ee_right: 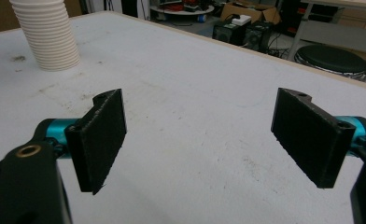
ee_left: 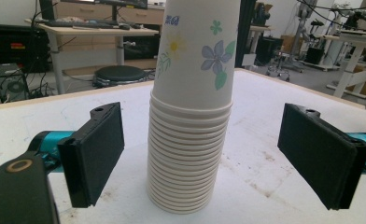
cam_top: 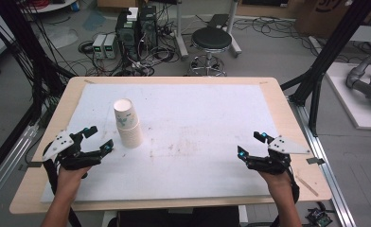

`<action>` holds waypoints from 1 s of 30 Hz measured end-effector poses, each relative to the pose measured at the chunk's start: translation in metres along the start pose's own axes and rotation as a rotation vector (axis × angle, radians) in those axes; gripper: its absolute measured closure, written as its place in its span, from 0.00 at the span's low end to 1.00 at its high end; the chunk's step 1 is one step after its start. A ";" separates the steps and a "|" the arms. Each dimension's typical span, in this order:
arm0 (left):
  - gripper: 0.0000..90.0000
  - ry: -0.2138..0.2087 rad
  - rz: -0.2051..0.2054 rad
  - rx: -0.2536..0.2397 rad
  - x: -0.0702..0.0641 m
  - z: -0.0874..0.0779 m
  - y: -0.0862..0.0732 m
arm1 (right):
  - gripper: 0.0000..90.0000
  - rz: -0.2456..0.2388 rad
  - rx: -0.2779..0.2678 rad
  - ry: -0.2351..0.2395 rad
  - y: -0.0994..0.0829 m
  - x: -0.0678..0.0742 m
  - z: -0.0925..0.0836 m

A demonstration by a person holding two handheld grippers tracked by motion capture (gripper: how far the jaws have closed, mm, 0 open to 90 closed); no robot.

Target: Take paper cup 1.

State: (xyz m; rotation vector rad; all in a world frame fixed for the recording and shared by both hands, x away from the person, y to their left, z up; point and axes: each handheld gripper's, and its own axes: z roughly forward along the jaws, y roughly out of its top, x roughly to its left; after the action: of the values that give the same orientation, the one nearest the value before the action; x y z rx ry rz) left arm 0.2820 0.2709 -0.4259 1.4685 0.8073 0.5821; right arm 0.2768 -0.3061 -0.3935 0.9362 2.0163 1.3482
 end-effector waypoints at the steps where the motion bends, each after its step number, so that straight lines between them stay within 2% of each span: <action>1: 0.16 0.009 0.003 0.001 0.000 0.000 0.000 | 0.20 0.003 0.002 -0.001 0.000 0.000 0.000; 5: 0.16 0.026 -0.001 -0.004 0.000 0.000 0.000 | 0.20 0.004 -0.004 -0.005 -0.001 -0.002 0.000; 6: 0.16 0.016 -0.012 -0.004 -0.001 0.001 -0.001 | 0.20 0.008 -0.002 -0.004 -0.002 -0.003 0.000; 12: 0.16 0.017 -0.009 0.004 -0.004 0.005 -0.001 | 0.20 0.008 -0.002 0.001 -0.003 -0.006 0.001; 19: 0.16 0.004 -0.006 0.015 -0.006 0.005 0.000 | 0.20 0.004 0.002 0.009 -0.002 -0.002 0.001; 25: 0.16 0.005 -0.006 0.012 -0.010 0.001 0.001 | 0.20 0.006 0.024 0.012 -0.001 0.002 0.003; 30: 0.16 0.011 -0.012 0.002 -0.008 -0.002 0.003 | 0.20 -0.027 0.061 0.040 0.000 0.007 0.009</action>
State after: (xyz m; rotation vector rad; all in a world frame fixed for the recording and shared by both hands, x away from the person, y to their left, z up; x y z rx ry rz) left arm 0.2762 0.2661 -0.4218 1.4629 0.8249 0.5808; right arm 0.2790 -0.2951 -0.3970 0.9118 2.1029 1.3072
